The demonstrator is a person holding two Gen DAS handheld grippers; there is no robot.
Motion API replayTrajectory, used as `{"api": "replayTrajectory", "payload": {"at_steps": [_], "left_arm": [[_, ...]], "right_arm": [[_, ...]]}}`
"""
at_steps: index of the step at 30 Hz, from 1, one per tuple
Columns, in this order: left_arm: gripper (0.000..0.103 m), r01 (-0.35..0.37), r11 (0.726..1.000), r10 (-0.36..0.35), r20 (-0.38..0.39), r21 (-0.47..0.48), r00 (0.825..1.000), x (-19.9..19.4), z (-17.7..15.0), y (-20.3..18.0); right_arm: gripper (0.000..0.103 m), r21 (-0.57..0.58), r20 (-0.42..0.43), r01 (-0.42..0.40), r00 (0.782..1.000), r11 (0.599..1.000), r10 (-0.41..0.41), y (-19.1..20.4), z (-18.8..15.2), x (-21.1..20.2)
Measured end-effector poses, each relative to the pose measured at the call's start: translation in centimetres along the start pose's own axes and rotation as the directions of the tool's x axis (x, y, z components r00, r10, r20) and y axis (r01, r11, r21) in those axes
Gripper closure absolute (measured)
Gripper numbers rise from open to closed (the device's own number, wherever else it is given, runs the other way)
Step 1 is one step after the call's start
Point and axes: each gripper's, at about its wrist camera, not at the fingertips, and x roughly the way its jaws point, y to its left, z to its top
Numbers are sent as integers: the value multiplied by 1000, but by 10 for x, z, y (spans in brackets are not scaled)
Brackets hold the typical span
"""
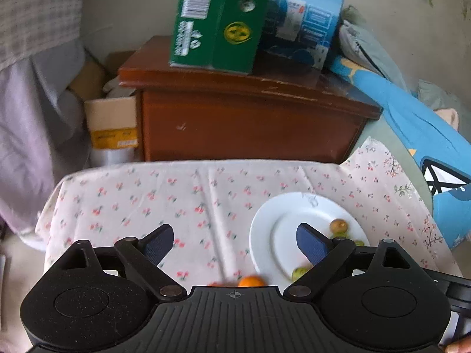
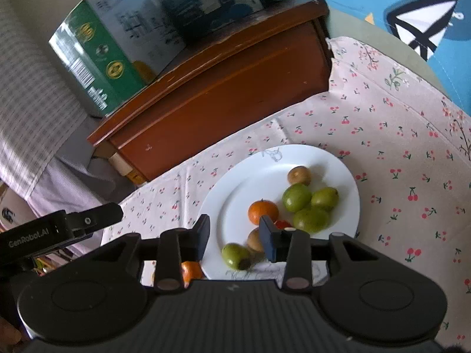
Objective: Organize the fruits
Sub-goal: 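Withdraw both grippers from the plate back toward the fruit pile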
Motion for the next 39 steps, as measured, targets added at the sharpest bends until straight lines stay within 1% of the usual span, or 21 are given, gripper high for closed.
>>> {"api": "replayTrajectory", "payload": {"at_steps": [3, 13, 22, 32, 36, 39], "left_arm": [[11, -14, 1000, 14, -7, -15, 1000, -6, -7, 5], [11, -28, 999, 27, -28, -36, 999, -16, -26, 12], [11, -48, 997, 45, -59, -57, 997, -22, -42, 20], [11, -74, 997, 71, -88, -33, 994, -31, -57, 34], [11, -96, 995, 92, -113, -37, 989, -29, -62, 42], [11, -108, 992, 99, -138, -59, 985, -25, -64, 48]], "right_arm": [[64, -18, -1, 5, 1000, 1000, -5, 4, -6, -5], [64, 16, -17, 1, 1000, 1000, -1, 1, -29, -23], [64, 14, -38, -5, 999, 1000, 6, 7, -48, -33], [64, -28, -110, -15, 994, 999, 12, 15, -71, -19], [64, -34, -113, -10, 994, 999, 6, 16, -73, -12], [64, -30, -110, 0, 994, 1000, -3, 14, -73, -6]]}}
